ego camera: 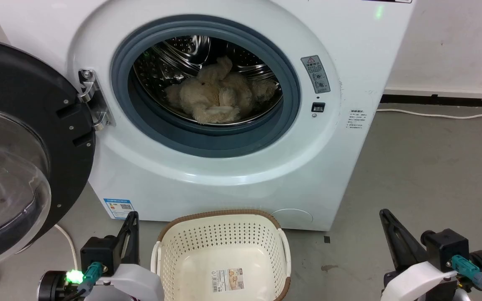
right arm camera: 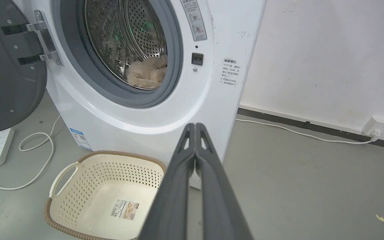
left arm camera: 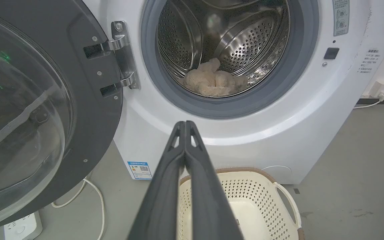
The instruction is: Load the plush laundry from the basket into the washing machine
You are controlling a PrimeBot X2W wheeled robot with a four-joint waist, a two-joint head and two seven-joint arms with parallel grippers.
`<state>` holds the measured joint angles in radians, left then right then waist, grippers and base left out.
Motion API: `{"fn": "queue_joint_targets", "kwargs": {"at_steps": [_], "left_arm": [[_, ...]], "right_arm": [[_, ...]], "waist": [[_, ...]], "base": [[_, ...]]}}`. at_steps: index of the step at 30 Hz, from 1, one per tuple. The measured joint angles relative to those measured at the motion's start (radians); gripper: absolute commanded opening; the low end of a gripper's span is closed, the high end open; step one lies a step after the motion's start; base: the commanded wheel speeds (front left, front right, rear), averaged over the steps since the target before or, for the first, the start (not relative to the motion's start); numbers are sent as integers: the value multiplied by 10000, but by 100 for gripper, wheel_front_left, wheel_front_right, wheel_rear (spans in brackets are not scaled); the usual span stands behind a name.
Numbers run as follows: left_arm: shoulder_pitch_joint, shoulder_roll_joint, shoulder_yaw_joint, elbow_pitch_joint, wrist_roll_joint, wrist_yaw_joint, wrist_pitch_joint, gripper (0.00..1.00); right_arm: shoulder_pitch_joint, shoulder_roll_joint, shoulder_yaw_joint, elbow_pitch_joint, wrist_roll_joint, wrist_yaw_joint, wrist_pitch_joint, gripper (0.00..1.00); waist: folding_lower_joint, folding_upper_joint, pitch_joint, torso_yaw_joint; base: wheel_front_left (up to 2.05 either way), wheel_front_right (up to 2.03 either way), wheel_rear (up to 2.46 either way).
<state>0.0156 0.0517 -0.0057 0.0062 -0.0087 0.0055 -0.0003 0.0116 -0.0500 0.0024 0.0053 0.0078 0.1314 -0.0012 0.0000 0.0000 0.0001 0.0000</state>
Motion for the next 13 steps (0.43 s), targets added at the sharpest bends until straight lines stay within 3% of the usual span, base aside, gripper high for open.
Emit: {"fn": "queue_joint_targets", "kwargs": {"at_steps": [13], "left_arm": [[-1,-8,44,-10,0,0,0,0]], "right_arm": [[-1,0,0,-6,0,0,8,0]], "waist": [[0,0,0,0]], "base": [[0,0,0]]}}
